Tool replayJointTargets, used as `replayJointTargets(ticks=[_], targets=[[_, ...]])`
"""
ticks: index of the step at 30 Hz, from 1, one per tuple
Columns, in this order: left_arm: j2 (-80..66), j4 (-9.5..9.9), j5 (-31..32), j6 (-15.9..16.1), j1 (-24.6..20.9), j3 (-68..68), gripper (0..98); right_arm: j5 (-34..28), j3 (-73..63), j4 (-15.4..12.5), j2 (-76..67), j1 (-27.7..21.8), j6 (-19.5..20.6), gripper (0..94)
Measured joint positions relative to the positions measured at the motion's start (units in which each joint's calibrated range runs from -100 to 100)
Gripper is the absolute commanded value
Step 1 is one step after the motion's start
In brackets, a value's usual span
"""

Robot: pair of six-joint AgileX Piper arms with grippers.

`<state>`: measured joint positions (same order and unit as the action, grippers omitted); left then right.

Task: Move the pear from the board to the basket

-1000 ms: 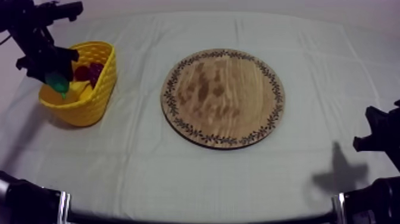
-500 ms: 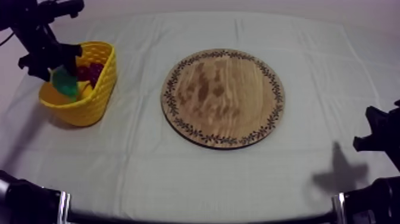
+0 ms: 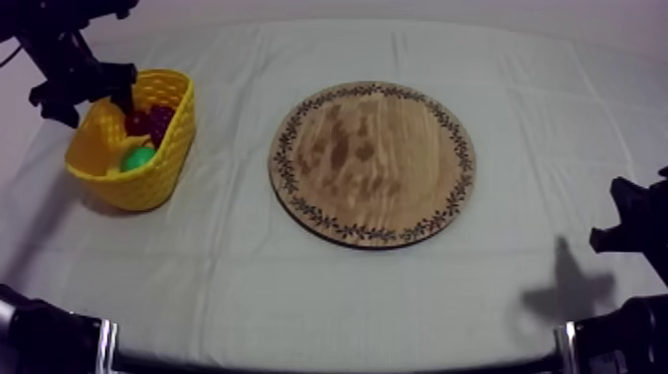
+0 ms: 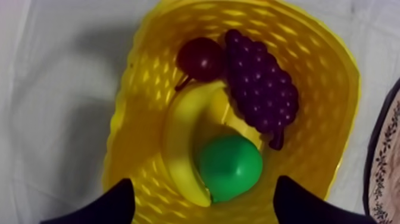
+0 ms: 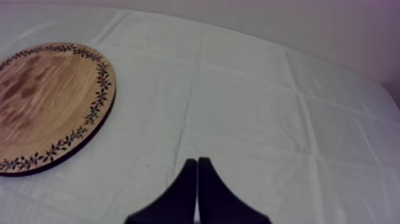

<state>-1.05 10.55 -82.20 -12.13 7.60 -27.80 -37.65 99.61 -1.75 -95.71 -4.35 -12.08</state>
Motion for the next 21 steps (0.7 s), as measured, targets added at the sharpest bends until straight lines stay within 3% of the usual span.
replayJointTargets(ticks=[4, 12, 15, 21], targets=[[-1.78, 0.42, 1.14, 0.78, 0.25, -0.06, 44.4, 0.0, 0.0, 0.0, 0.0, 0.0, 0.0, 0.3], [-11.84, 2.42, 8.98, 1.53, 1.45, -4.77, 10.5, 0.0, 0.0, 0.0, 0.0, -0.03, 0.0, 0.3], [-17.36, 2.74, 12.83, 0.94, 1.17, -7.52, 3.6, 0.0, 0.0, 0.0, 0.0, -0.03, 0.0, 0.3], [-30.78, 2.5, 20.66, 0.18, -0.77, -15.03, 0.5, 0.0, 0.0, 0.0, 0.0, -0.03, 0.0, 0.3]])
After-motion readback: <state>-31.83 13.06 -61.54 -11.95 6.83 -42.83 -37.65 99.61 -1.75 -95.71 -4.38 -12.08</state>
